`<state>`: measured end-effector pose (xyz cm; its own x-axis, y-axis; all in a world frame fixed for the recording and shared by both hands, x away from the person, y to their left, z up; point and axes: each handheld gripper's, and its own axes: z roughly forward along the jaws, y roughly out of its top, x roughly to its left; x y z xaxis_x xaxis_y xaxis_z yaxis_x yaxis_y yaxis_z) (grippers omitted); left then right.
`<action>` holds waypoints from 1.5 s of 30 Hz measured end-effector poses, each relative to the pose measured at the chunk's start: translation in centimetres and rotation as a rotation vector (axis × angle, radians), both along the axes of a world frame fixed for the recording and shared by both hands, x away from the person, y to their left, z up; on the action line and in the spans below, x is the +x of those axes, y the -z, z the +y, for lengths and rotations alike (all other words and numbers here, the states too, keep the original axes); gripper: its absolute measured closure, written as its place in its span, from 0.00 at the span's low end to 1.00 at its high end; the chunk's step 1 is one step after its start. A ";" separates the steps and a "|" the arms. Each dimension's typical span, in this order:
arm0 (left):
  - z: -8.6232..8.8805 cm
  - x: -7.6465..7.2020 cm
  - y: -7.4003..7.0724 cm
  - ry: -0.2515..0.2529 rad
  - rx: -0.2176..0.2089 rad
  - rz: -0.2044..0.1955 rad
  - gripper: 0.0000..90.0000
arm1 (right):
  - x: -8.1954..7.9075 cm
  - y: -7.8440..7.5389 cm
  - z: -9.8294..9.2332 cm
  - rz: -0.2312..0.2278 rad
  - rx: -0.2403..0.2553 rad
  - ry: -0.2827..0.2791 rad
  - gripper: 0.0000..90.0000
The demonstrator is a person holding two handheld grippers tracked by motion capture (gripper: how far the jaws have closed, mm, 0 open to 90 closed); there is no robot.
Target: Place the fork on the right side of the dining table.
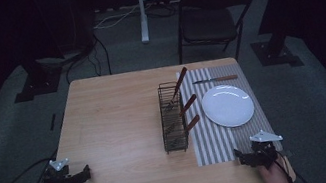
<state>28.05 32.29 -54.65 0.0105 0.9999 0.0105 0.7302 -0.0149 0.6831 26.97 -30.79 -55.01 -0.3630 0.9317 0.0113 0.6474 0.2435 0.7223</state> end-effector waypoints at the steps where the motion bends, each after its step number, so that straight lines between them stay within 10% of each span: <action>1: 0.0 0.0 0.0 0.000 0.000 0.000 0.00 | 0.0 0.0 0.0 0.000 0.000 0.000 0.14; 28: -0.1 -0.2 0.0 -0.006 0.001 -0.001 0.00 | 0.9 -1.3 0.2 0.127 -0.005 -0.039 0.16; 45: -0.1 -0.2 0.0 -0.007 0.001 -0.001 0.00 | 2.1 -5.0 3.4 0.048 0.073 -0.140 0.22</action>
